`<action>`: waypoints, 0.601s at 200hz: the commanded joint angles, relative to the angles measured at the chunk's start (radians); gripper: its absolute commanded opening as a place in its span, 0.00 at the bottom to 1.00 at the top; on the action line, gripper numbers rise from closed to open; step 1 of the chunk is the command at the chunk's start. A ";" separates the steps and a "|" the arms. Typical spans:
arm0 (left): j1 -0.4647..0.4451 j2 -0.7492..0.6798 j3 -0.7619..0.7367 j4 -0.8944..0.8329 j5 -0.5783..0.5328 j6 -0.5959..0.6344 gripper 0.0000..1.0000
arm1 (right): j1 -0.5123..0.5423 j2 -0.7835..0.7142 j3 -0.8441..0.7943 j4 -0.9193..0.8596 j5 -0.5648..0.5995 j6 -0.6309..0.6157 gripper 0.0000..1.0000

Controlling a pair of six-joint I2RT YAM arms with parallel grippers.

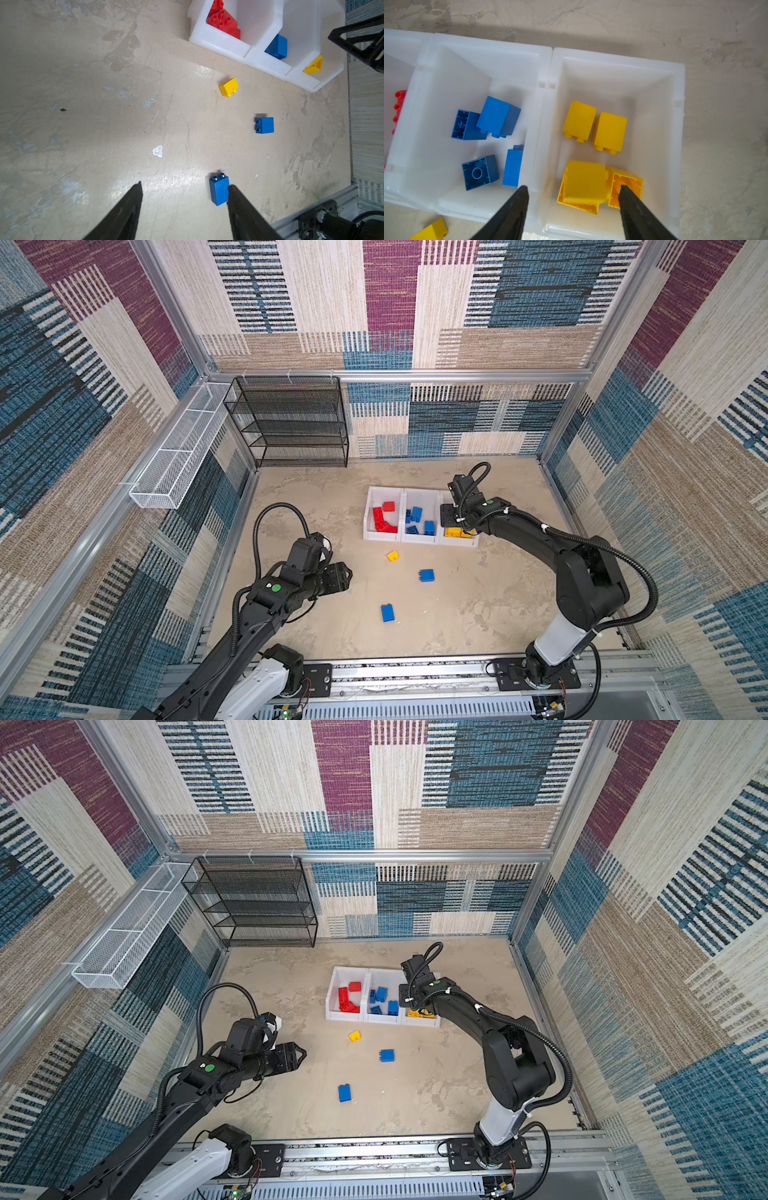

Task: Sort the legos into containers by color
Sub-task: 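Carry the yellow brick with the right gripper into the yellow compartment, then lower the left gripper onto a blue brick and close on it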

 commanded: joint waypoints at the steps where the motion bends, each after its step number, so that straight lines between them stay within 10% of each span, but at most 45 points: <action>1: 0.001 0.009 0.002 0.002 0.026 0.007 0.68 | -0.002 -0.023 0.003 0.016 0.002 0.011 0.77; 120: -0.244 0.358 0.158 0.113 0.017 0.055 0.69 | -0.002 -0.283 -0.172 -0.016 0.006 0.083 0.80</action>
